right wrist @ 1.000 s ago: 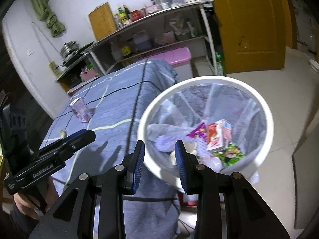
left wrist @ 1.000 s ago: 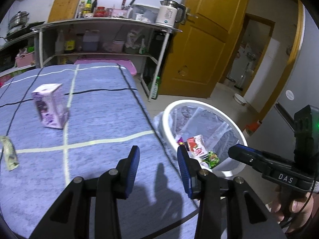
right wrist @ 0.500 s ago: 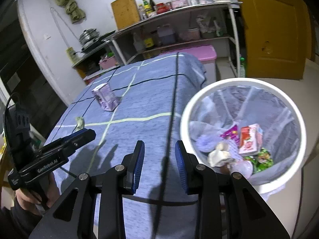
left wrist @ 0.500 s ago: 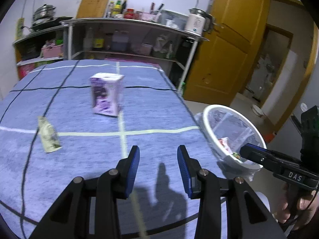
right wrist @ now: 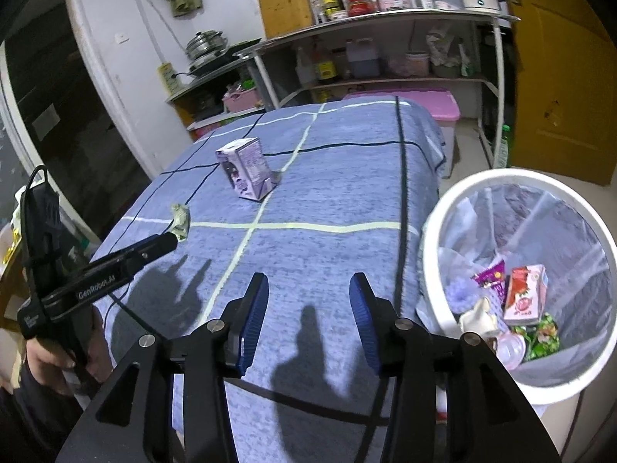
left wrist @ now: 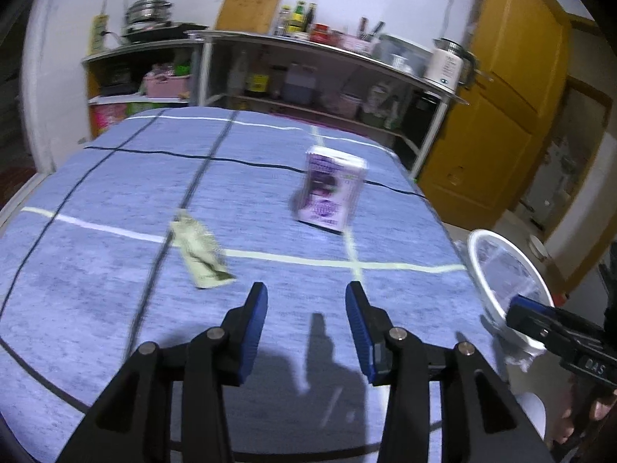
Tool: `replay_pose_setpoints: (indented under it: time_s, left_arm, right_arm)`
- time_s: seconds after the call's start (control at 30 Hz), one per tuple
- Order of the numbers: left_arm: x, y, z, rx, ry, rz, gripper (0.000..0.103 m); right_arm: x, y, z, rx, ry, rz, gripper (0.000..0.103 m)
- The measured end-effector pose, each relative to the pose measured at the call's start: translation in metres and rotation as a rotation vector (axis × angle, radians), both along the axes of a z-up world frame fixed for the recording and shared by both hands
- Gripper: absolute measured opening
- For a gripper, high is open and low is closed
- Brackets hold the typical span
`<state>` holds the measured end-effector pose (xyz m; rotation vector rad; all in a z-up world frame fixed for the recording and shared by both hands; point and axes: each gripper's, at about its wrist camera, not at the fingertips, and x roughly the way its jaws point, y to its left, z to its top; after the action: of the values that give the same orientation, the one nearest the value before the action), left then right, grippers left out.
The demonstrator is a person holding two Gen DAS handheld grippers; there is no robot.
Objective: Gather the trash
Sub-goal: 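Move both tools back over the table toward the green wrapper and milk box, then grasp the pale green wrapper with the left tool while the right tool grasps the purple milk box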
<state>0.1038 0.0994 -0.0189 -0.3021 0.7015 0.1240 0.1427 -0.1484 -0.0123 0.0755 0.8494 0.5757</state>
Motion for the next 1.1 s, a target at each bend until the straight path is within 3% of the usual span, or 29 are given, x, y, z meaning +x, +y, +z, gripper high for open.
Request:
replay_pose_setpoints:
  time_s: [0.37, 0.93, 1.1]
  left_arm:
    - [0.006, 0.05, -0.012, -0.012, 0.029, 0.15, 0.053]
    - [0.041, 0.06, -0.037, -0.035, 0.126, 0.177, 0.053]
    - [0.043, 0.064, -0.037, -0.003, 0.14, 0.165, 0.038]
  right_arm:
    - [0.016, 0.032, 0.0, -0.014, -0.027, 0.086, 0.049]
    - [0.066, 0.087, -0.005, -0.059, -0.063, 0.195, 0.056]
    - [0.082, 0.103, -0.007, -0.07, -0.079, 0.231, 0.058]
